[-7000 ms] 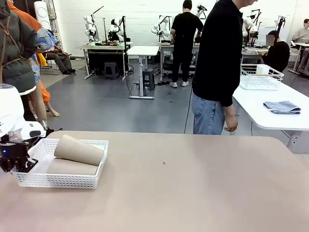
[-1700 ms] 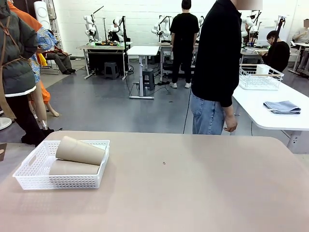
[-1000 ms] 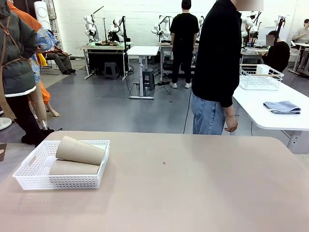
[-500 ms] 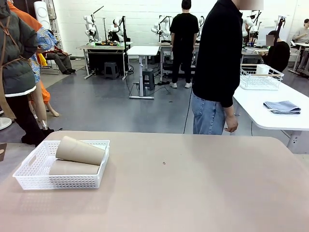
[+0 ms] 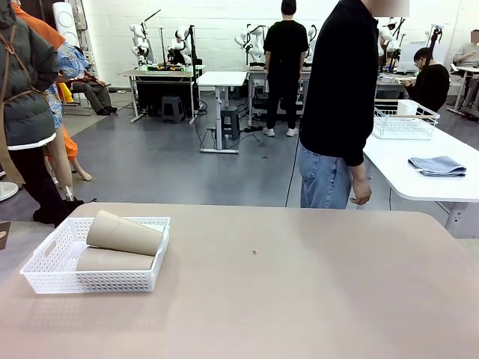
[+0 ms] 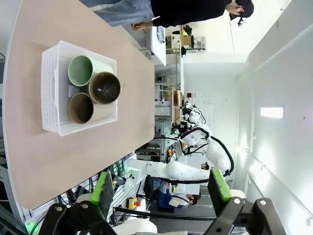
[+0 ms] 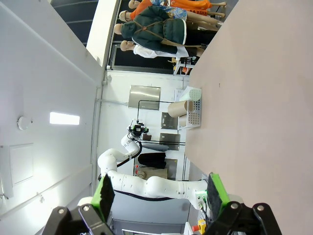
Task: Clean and organize the cups into the basket.
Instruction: Move the Organizing basket back to the left side of the table.
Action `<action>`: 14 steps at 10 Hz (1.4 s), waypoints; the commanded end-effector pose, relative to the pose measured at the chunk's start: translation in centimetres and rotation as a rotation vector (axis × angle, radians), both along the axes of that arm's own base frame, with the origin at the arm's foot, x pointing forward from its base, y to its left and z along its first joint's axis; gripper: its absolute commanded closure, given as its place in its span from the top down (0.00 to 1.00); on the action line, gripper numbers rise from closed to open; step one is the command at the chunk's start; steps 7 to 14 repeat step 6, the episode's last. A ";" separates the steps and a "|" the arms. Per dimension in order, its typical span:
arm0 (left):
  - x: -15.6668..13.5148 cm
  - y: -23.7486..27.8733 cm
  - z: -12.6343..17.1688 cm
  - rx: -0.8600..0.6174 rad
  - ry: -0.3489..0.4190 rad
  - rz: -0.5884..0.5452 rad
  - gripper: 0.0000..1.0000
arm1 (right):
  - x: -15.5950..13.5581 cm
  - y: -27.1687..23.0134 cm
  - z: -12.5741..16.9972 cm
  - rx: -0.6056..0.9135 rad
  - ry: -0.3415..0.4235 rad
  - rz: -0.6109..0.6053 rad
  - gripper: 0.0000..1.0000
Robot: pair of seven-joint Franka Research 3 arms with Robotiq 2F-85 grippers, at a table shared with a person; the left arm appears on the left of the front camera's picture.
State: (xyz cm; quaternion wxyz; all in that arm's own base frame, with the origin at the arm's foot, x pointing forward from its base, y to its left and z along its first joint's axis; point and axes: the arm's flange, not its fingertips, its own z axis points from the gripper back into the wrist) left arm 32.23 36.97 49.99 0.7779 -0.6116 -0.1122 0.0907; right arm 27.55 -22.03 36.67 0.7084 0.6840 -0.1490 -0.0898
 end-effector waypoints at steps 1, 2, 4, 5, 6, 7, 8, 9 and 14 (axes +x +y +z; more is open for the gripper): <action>-0.2 0.1 -0.1 0.007 0.005 0.001 1.00 | 0.0 0.0 0.0 -0.009 0.003 0.003 1.00; -0.2 0.1 -0.1 0.007 0.005 0.001 1.00 | 0.0 0.0 0.0 -0.009 0.003 0.003 1.00; -0.2 0.1 -0.1 0.007 0.005 0.001 1.00 | 0.0 0.0 0.0 -0.009 0.003 0.003 1.00; -0.2 0.1 -0.1 0.007 0.005 0.001 1.00 | 0.0 0.0 0.0 -0.009 0.003 0.003 1.00; -0.2 0.1 -0.1 0.007 0.005 0.001 1.00 | 0.0 0.0 0.0 -0.009 0.003 0.003 1.00; -0.2 0.1 -0.1 0.007 0.005 0.001 1.00 | 0.0 0.0 0.0 -0.009 0.003 0.003 1.00; -0.2 0.1 -0.1 0.007 0.005 0.001 1.00 | 0.0 0.0 0.0 -0.009 0.003 0.003 1.00; -0.2 0.1 -0.1 0.007 0.005 0.001 1.00 | 0.0 0.0 0.0 -0.009 0.003 0.003 1.00; -0.2 0.1 -0.1 0.007 0.005 0.001 1.00 | 0.0 0.0 0.0 -0.009 0.003 0.003 1.00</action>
